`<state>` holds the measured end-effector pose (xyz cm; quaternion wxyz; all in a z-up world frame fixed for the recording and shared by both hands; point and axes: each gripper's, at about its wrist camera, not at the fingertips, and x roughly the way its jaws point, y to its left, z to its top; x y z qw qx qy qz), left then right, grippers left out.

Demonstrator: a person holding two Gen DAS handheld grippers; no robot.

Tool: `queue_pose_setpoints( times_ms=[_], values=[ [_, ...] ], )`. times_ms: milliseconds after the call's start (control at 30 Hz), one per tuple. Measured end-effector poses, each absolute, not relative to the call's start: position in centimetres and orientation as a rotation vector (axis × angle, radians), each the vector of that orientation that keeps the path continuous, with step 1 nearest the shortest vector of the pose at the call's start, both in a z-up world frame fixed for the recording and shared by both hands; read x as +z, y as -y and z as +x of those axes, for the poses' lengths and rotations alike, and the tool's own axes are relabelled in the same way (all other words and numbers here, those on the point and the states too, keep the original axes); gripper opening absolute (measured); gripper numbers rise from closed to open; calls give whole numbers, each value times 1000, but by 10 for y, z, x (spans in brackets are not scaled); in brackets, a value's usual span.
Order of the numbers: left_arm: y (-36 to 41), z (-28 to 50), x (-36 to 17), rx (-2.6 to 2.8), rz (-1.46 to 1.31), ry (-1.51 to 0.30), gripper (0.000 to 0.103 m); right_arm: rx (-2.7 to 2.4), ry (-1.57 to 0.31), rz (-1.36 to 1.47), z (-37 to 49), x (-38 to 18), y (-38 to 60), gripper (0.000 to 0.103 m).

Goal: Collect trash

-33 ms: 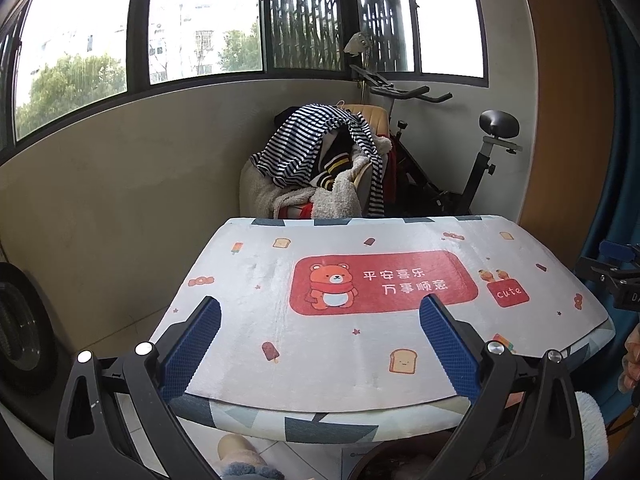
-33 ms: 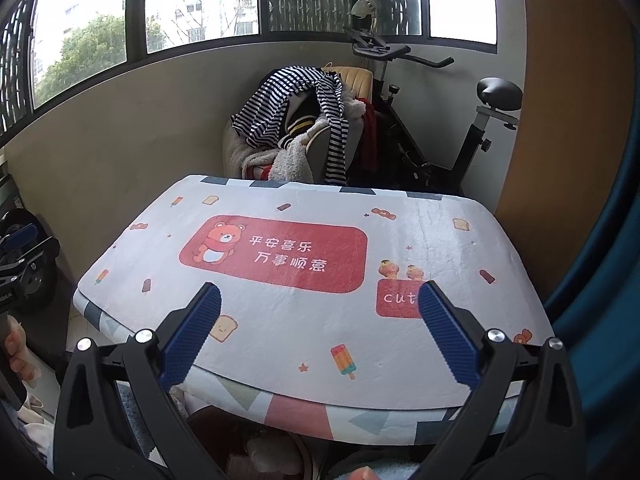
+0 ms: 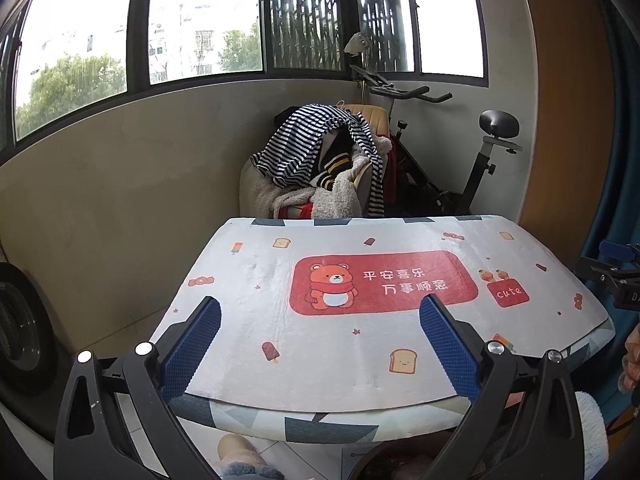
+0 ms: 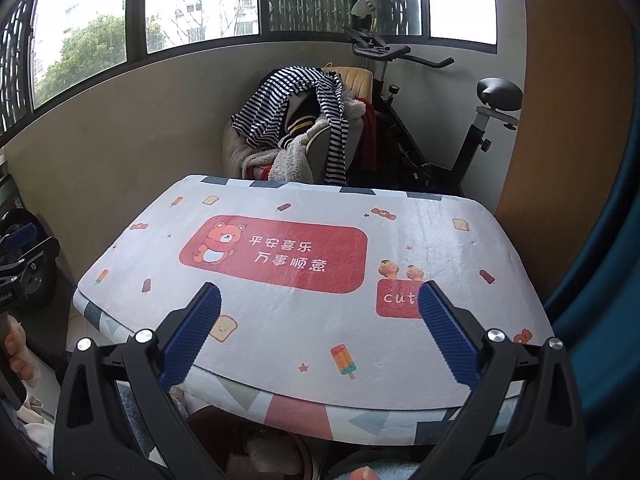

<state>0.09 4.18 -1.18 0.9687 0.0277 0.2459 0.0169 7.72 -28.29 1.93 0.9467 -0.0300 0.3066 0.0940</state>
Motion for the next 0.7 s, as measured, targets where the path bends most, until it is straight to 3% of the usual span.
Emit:
queue_pose_setpoints(
  times_ms=[700],
  values=[
    [-29, -3, -6, 20, 147, -468, 97, 212, -595, -141, 68, 19, 278, 97]
  ],
)
